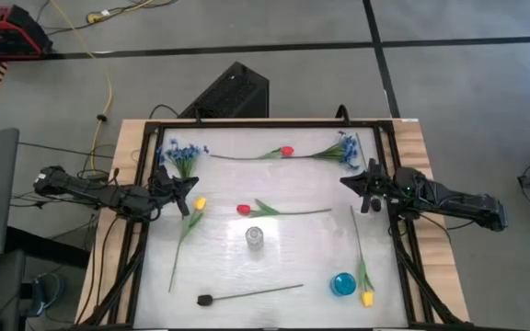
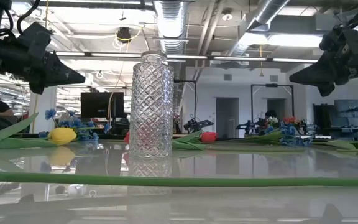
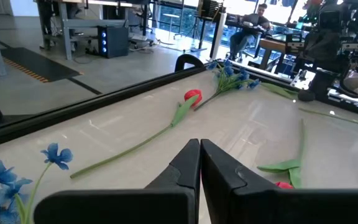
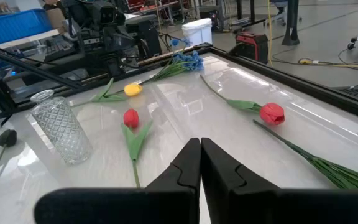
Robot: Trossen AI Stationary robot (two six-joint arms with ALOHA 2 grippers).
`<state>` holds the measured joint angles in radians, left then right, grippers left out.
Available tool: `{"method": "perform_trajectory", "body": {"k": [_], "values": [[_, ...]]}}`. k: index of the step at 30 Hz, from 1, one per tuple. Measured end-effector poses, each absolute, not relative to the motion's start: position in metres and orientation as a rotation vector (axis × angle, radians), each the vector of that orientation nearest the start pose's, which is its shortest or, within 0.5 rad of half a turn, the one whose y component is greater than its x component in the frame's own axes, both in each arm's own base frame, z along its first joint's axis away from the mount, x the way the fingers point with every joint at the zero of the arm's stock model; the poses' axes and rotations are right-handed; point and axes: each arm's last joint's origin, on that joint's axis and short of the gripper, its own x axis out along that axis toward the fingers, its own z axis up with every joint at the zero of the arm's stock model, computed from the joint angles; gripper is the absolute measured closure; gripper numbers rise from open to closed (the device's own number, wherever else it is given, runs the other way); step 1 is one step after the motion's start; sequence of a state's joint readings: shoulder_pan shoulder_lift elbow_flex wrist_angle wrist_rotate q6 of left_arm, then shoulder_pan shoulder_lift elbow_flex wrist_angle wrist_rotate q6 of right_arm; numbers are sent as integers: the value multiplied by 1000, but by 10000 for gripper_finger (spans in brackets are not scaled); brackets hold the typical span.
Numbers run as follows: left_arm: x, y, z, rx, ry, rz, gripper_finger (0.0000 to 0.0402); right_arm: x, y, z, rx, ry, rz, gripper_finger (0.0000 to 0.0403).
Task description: Sort flowers into vase by color
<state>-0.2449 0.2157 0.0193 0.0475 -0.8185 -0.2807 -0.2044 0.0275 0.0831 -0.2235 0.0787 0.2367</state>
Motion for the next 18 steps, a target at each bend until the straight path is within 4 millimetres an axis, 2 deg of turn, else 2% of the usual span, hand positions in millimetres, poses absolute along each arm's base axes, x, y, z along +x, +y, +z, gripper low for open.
{"method": "perform_trajectory", "body": {"k": [15,18], "values": [[103,-4,158,-196,49,586,401,90,-21,168,245,134,-301,363],[103,-4,158,-196,49,586,401,90,-22,168,179,137,-332,363]]}}
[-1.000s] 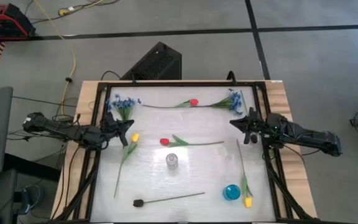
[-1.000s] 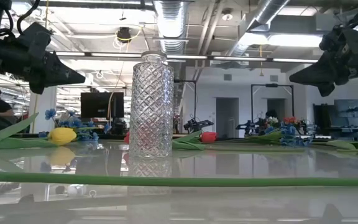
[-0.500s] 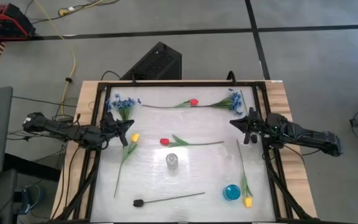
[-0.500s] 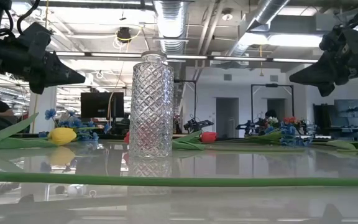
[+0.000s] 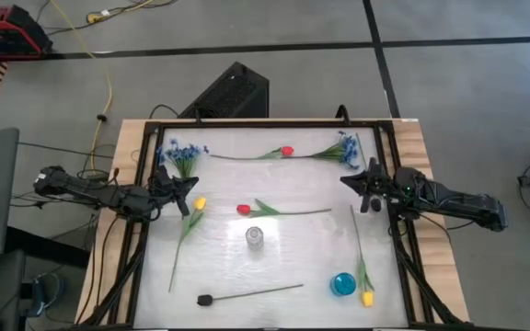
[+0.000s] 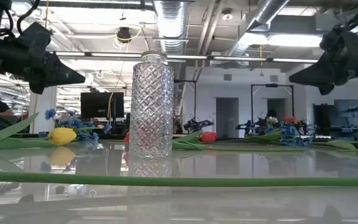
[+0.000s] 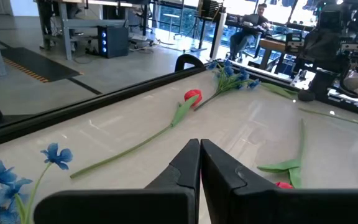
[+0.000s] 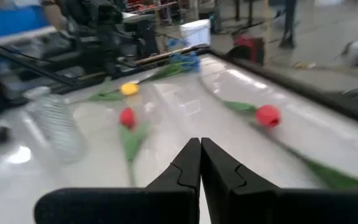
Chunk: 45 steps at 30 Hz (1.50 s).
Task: Sort flowers into vase by color
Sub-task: Put the right blue flowers into the blue vase
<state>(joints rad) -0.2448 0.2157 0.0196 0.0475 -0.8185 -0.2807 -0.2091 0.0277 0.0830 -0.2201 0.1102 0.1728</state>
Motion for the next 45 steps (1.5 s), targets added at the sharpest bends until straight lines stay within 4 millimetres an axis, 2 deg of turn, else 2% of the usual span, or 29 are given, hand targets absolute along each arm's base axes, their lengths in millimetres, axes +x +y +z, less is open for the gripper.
{"method": "perform_trajectory", "body": {"k": [3,8,14,19,25,28,31,39,45], "values": [[103,-4,158,-196,49,586,401,90,-24,170,113,119,-351,363],[103,-4,158,-196,49,586,401,91,-24,177,112,41,-350,363],[103,-4,158,-196,49,586,401,91,-24,190,289,-124,-333,363],[103,-4,158,-196,49,586,401,89,-23,204,338,-274,-301,363],[103,-4,158,-196,49,586,401,97,-25,203,360,-239,-306,363],[103,-4,158,-196,49,586,401,105,-28,204,376,-206,-345,357],[103,-4,158,-196,49,586,401,116,-31,215,385,-159,-378,344],[103,-4,158,-196,49,586,401,158,-44,247,367,-30,-431,310],[103,-4,158,-196,49,586,401,190,-53,263,395,46,-451,286]]}}
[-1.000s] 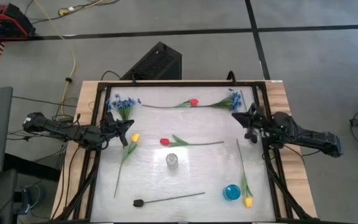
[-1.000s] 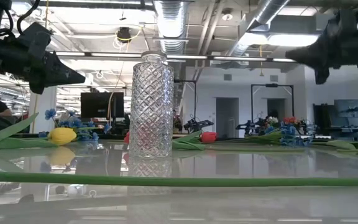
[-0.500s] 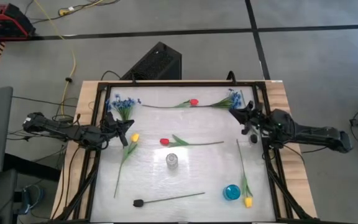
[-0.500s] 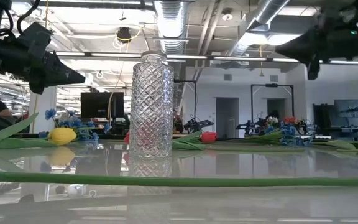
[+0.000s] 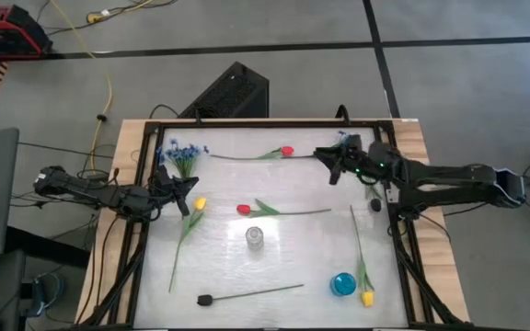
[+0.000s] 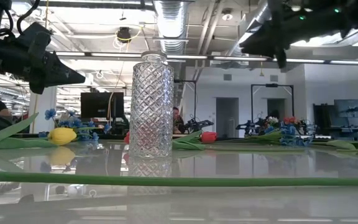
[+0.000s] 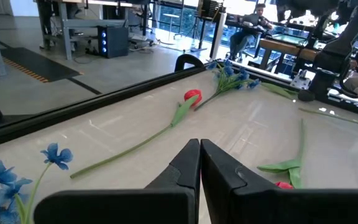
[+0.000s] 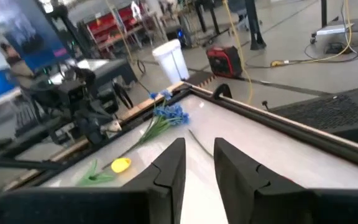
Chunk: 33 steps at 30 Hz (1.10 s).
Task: Sort flowers into vase by color
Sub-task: Put the right blue flowers into the blue vase
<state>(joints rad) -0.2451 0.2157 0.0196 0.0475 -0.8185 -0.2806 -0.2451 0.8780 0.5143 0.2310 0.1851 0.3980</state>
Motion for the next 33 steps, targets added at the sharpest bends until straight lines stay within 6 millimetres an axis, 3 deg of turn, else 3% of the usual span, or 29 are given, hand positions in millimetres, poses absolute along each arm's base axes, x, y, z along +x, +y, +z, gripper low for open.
{"method": "perform_trajectory", "body": {"k": [8,16,22,33], "values": [[103,-4,158,-196,49,585,401,221,-67,280,451,141,-501,244],[103,-4,158,-196,49,585,401,244,-68,270,419,235,-491,199],[103,-4,158,-196,49,585,401,256,-66,262,422,286,-445,196],[103,-4,158,-205,46,585,401,261,-43,262,359,332,-270,200]]}}
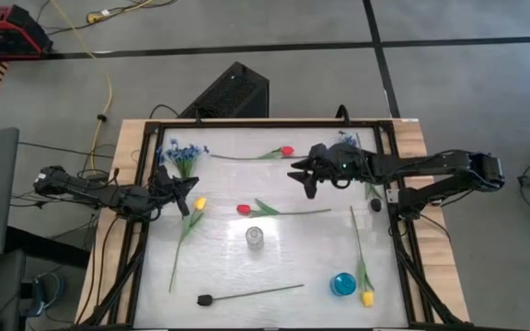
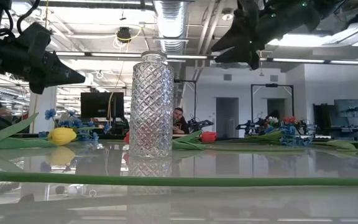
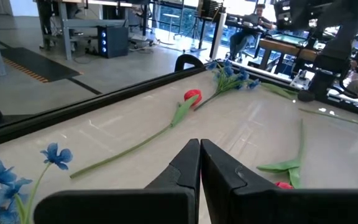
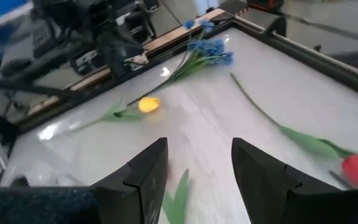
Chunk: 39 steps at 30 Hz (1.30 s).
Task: Sort flowers into vase by color
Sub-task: Put the right blue flowers into the blue vase
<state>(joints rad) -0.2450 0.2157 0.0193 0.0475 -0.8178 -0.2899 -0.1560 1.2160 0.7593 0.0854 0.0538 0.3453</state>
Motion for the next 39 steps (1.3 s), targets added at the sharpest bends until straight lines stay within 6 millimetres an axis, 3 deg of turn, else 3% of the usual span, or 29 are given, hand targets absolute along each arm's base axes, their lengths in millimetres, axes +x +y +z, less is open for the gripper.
{"method": "perform_trajectory", "body": {"k": [4,11,15,24,28,31,39], "values": [[103,-4,162,-261,0,573,401,258,-50,258,282,384,-296,200],[106,-8,174,-236,-74,421,401,243,-79,244,200,553,-409,200],[105,-7,182,-211,-145,441,401,233,-98,241,137,605,-479,200],[104,4,190,-170,-217,517,401,228,-129,224,273,658,-615,200],[106,10,188,-172,-212,561,401,249,-135,220,373,664,-553,200],[106,16,185,-257,-210,620,401,278,-130,224,373,661,-458,200],[101,26,188,-399,93,819,384,352,-109,245,241,633,-287,200]]}}
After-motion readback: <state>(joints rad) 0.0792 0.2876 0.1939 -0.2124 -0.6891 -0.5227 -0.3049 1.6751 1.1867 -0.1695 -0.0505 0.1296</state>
